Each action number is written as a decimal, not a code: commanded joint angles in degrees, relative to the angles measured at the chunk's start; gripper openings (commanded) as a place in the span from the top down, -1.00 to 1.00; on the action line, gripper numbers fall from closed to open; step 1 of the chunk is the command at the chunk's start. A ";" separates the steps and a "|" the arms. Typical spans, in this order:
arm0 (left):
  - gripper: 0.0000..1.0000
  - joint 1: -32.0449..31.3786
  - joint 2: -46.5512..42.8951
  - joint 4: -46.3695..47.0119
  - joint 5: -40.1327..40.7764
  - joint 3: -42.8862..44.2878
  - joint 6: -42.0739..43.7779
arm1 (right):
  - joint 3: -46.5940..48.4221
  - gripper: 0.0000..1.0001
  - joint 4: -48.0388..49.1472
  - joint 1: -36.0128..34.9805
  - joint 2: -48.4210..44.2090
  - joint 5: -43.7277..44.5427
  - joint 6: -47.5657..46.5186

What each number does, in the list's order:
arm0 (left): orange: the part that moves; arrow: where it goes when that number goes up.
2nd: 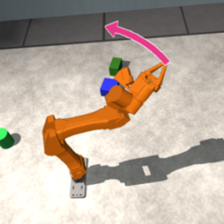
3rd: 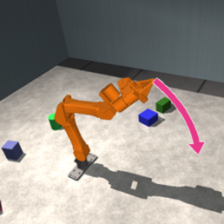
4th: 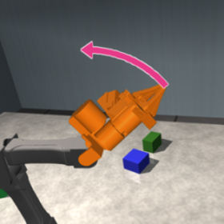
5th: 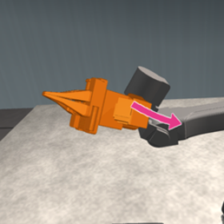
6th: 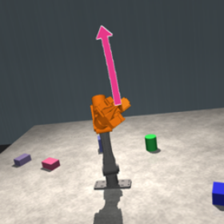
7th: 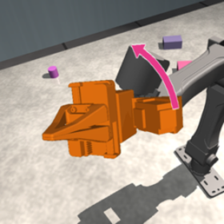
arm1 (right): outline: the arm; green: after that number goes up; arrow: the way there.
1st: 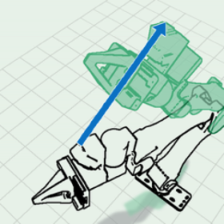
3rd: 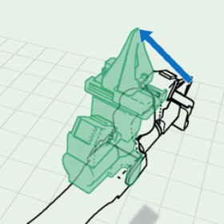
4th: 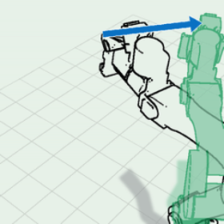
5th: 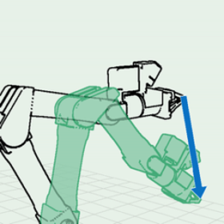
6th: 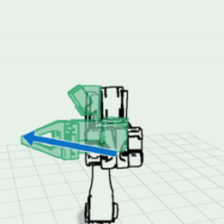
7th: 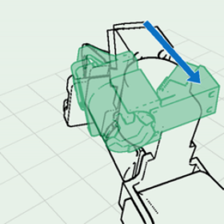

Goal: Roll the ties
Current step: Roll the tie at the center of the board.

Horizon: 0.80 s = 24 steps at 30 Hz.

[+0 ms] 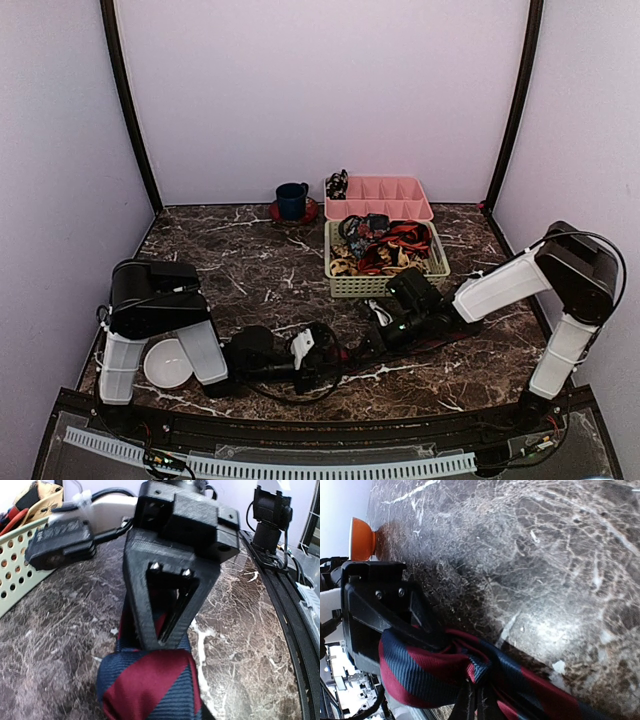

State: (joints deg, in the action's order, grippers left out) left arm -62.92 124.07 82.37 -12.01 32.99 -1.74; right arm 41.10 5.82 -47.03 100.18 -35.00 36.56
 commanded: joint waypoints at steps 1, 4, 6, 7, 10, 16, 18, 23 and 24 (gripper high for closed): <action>0.56 -0.17 -4.33 -11.16 0.82 -3.33 1.50 | -1.18 0.80 -8.04 0.19 -3.77 5.38 -0.29; 0.64 -0.17 -7.72 -19.76 0.51 -3.91 5.01 | -0.78 0.43 -8.43 0.53 -8.06 3.66 0.55; 0.65 -0.13 -9.54 -24.33 0.09 -4.28 6.94 | -0.13 0.24 -7.50 0.58 -9.82 1.97 2.12; 0.65 -0.06 -10.24 -26.54 -0.14 -4.11 7.61 | 0.05 0.14 -6.44 0.52 -10.29 0.55 3.40; 0.65 -0.12 -11.59 -32.81 -0.54 -2.77 8.98 | 1.56 0.01 -4.53 -0.94 -9.32 -1.52 5.85; 0.64 -0.10 -12.53 -39.68 -0.55 -0.50 10.40 | 6.35 0.05 -5.72 -3.75 -3.46 -0.96 6.09; 0.64 -0.12 -12.54 -40.47 -0.41 -0.09 10.52 | 7.63 0.11 -6.56 -4.09 -1.54 -0.68 5.33; 0.60 -0.10 -12.75 -41.31 -0.61 0.28 10.54 | 7.60 0.81 -8.15 -4.06 0.43 0.90 3.80; 0.56 -0.08 -12.99 -41.10 -0.26 0.15 10.29 | 6.85 0.95 -7.86 -3.98 0.34 1.13 3.81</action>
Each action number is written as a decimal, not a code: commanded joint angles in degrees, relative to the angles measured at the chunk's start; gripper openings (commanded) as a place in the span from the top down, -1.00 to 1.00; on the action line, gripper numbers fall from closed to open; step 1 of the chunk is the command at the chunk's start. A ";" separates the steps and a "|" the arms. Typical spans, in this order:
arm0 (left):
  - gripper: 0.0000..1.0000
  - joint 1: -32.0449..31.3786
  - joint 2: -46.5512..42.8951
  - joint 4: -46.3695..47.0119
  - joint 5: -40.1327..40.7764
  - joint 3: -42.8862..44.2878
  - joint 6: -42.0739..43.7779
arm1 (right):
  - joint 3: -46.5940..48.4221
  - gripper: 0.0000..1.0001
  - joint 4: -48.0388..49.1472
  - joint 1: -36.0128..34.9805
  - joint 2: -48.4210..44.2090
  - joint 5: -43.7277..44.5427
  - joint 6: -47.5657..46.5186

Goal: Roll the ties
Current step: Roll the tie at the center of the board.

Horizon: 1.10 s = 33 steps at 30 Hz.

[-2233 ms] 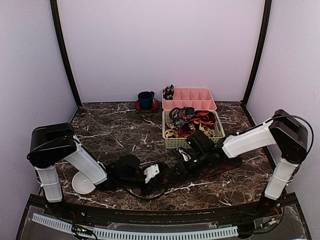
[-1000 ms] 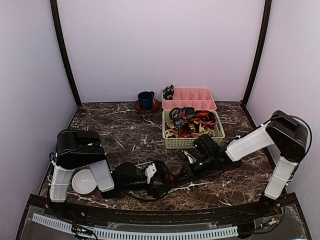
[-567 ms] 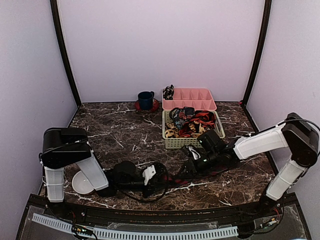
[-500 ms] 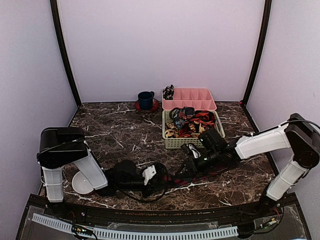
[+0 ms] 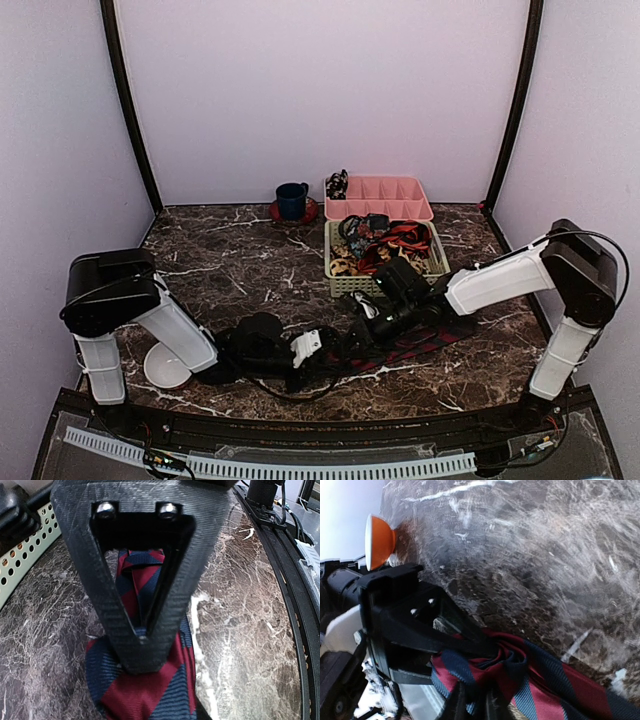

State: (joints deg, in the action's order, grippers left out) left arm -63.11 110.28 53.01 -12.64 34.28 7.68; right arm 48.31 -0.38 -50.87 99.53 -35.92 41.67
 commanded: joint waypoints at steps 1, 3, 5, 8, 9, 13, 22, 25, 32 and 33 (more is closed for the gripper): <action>0.49 0.14 0.38 -11.17 0.88 -1.51 0.54 | -0.84 1.00 -1.33 0.02 0.99 2.11 -1.18; 0.21 0.25 -1.19 -9.91 1.95 -2.16 -0.25 | -2.85 1.00 -0.22 0.44 0.86 2.04 -0.82; -0.18 0.48 -3.70 -8.86 3.26 -2.66 -0.82 | -4.71 1.00 0.97 0.82 0.73 1.84 -0.65; -0.91 0.58 -7.86 -5.77 4.55 -4.32 -0.66 | -7.19 1.00 2.59 1.61 0.26 1.79 -0.51; -0.97 0.54 -9.17 -4.11 5.11 -5.24 -0.64 | -7.94 1.00 2.90 1.95 0.01 1.82 -0.60; -0.98 0.54 -13.54 3.01 8.42 -9.04 -2.89 | -10.95 1.00 4.14 4.23 -0.98 2.14 -1.75; -0.98 0.49 -9.62 15.46 2.88 -12.06 -11.17 | -15.65 1.00 5.91 5.79 0.19 4.37 -4.60; -0.98 -0.32 -6.30 11.67 1.38 -7.96 -11.22 | -16.59 1.00 8.40 5.74 0.91 4.46 -3.16; -0.98 -4.45 3.87 16.45 7.67 -0.75 -12.88 | -16.60 1.00 11.32 4.87 1.23 5.02 -0.71; -0.98 -4.57 5.02 16.20 8.75 0.17 -13.48 | -16.53 1.00 11.55 4.78 1.11 5.13 -0.40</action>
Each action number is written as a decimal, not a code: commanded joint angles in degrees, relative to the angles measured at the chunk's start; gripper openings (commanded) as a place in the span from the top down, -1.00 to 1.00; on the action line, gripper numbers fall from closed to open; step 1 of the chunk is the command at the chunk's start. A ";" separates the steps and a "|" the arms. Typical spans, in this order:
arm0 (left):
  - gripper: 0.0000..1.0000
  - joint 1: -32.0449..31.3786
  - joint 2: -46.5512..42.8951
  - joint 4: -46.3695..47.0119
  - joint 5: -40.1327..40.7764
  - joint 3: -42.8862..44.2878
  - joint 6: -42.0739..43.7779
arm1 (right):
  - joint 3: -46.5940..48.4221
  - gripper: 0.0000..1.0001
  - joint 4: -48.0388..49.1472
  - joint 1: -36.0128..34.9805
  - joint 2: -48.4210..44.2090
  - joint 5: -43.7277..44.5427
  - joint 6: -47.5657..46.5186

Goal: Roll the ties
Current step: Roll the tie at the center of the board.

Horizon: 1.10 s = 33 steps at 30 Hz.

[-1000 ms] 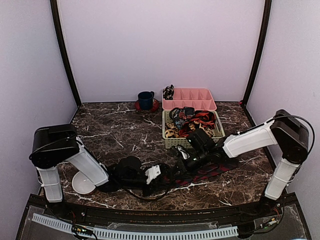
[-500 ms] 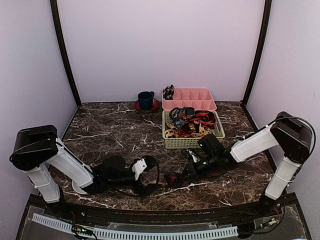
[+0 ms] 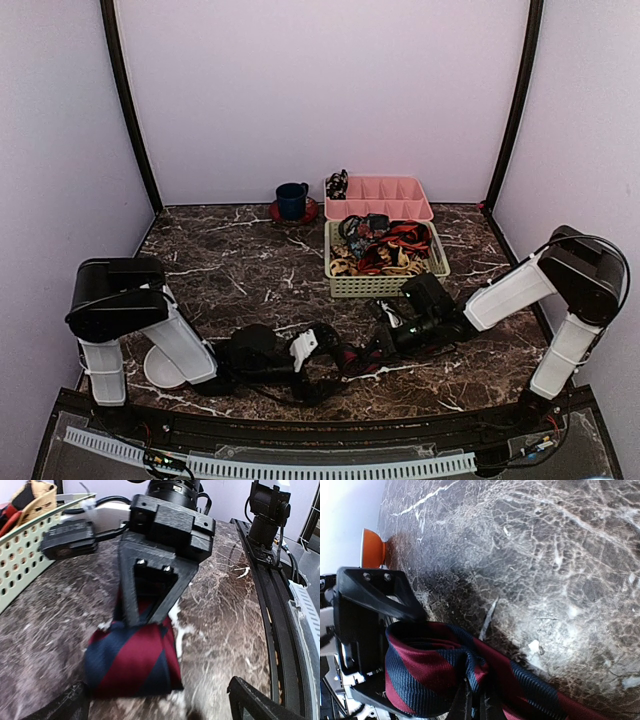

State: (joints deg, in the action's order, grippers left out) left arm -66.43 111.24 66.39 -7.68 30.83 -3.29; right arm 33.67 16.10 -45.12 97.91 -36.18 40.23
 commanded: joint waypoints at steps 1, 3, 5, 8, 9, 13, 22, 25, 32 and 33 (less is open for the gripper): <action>-0.96 -1.39 5.09 2.63 5.12 4.41 -3.15 | -1.74 1.00 -4.74 -1.18 2.62 5.56 1.37; -0.90 -1.39 6.31 3.25 6.64 5.02 -3.44 | -1.60 1.00 -4.25 -1.62 2.57 5.54 2.08; -0.83 -1.35 6.77 2.48 7.38 5.43 -2.36 | -1.57 1.00 -3.34 -2.12 2.50 5.55 3.19; -0.60 -1.19 6.56 -2.92 6.76 6.89 0.63 | -1.10 1.00 -2.22 -3.08 2.63 5.87 4.79; -0.48 -0.98 6.42 -3.84 6.05 6.95 1.07 | -0.89 1.00 -1.97 -3.53 2.59 6.30 5.43; -0.19 -0.11 5.50 -6.15 3.40 6.38 1.57 | -0.55 1.00 0.09 -5.01 2.43 7.58 8.20; 0.63 2.36 1.91 -11.27 -2.26 1.11 6.25 | 0.57 0.35 -1.67 -5.10 -2.37 5.24 7.77; 0.64 2.21 0.95 -18.22 -3.41 2.13 10.33 | 2.80 0.08 -4.40 -4.78 -5.04 2.93 6.24; 0.64 2.10 0.82 -23.12 -3.62 3.65 12.52 | 8.22 -0.04 -7.84 -5.63 -4.75 0.72 6.46; 0.64 2.10 0.82 -23.47 -3.65 3.70 12.56 | 8.72 -0.03 -8.25 -5.79 -4.35 0.66 6.44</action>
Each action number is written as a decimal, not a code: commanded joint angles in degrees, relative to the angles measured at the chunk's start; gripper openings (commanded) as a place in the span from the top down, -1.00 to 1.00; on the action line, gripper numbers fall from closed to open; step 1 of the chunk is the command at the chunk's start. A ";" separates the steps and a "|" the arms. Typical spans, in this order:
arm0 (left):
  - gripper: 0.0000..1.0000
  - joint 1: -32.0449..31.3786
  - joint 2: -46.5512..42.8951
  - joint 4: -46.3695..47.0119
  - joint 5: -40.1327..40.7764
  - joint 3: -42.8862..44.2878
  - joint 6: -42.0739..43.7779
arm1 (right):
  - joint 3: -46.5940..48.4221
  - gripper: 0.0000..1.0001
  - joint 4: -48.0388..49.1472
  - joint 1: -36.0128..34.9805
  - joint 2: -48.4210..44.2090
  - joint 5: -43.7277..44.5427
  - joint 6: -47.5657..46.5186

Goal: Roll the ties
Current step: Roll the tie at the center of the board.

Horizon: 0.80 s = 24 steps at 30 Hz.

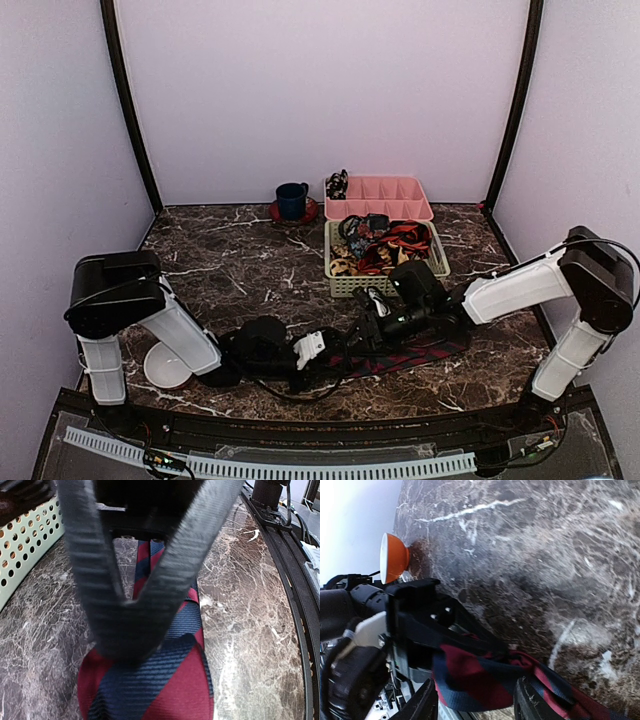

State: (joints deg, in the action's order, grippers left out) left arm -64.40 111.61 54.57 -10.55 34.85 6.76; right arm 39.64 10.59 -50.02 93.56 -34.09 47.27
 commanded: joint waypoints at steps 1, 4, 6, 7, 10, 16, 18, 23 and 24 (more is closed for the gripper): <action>0.64 0.07 0.45 -11.91 -0.82 -0.11 2.55 | 3.20 -0.01 -3.04 -1.07 0.30 -1.43 -0.60; 0.63 0.07 0.30 -12.28 -0.62 -0.13 2.55 | 4.12 0.10 -4.35 -1.85 1.73 -1.29 -0.94; 0.64 0.07 0.14 -12.45 -0.34 -0.05 2.47 | 3.98 0.21 -5.41 -2.07 2.57 -0.94 -1.21; 0.63 0.07 0.04 -12.51 -0.35 -0.02 2.45 | 3.81 0.25 -6.00 -2.02 2.84 -0.80 -1.40; 0.63 0.07 -0.08 -13.27 -0.35 0.48 2.38 | 2.75 0.36 -6.90 -2.04 3.07 0.05 -1.48; 0.59 0.07 -0.23 -14.05 -0.35 1.04 2.15 | 1.82 1.00 -6.96 -2.01 3.14 0.69 -1.92; 0.43 0.07 -0.74 -13.40 -0.03 0.81 1.27 | 1.09 1.00 -6.66 -2.01 2.52 1.21 -2.10; -0.14 0.15 -3.56 -10.02 0.79 -0.70 0.32 | -2.16 1.00 -5.71 -1.68 1.38 4.30 -3.64; -0.22 0.15 -4.32 -8.82 0.97 -1.16 0.16 | -2.84 1.00 -5.59 -1.55 1.15 5.20 -3.81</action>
State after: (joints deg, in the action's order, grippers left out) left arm -64.38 110.13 49.19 -10.37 36.21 7.44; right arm 40.21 7.79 -51.48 95.24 -33.36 45.36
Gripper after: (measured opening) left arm 0.554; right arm 0.020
